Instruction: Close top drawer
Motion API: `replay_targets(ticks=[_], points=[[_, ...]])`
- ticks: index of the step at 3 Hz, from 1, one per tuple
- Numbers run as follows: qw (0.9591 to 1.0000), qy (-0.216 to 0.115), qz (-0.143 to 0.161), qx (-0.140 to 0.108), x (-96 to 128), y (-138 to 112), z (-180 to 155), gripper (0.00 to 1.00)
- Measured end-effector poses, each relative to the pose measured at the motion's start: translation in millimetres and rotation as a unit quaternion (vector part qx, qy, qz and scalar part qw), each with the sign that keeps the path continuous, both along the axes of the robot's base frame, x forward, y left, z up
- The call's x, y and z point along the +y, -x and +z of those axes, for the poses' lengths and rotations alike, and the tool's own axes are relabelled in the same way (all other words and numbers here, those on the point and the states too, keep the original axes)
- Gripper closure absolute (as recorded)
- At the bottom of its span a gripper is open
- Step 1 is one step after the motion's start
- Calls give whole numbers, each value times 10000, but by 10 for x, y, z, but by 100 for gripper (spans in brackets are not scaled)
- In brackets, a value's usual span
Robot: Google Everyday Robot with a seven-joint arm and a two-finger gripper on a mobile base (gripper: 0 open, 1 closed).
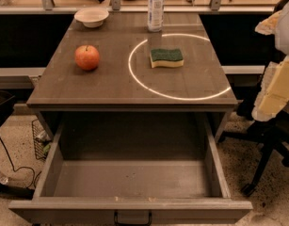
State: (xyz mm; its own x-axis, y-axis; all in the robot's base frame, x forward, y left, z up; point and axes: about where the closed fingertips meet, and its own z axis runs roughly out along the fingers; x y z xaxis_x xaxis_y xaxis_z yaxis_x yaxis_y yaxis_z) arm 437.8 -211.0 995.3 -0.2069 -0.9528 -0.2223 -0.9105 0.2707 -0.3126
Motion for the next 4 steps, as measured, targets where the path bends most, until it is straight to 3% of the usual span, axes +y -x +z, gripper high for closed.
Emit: replay_targets(ticks=[1, 2, 3, 4], points=[[10000, 0, 0, -1, 0, 0, 1, 0], [9996, 228, 148, -13, -6, 47, -69, 0], [9980, 542, 328, -29, -41, 118, -193, 16], [9945, 860, 590, -22, -54, 225, -292, 39]])
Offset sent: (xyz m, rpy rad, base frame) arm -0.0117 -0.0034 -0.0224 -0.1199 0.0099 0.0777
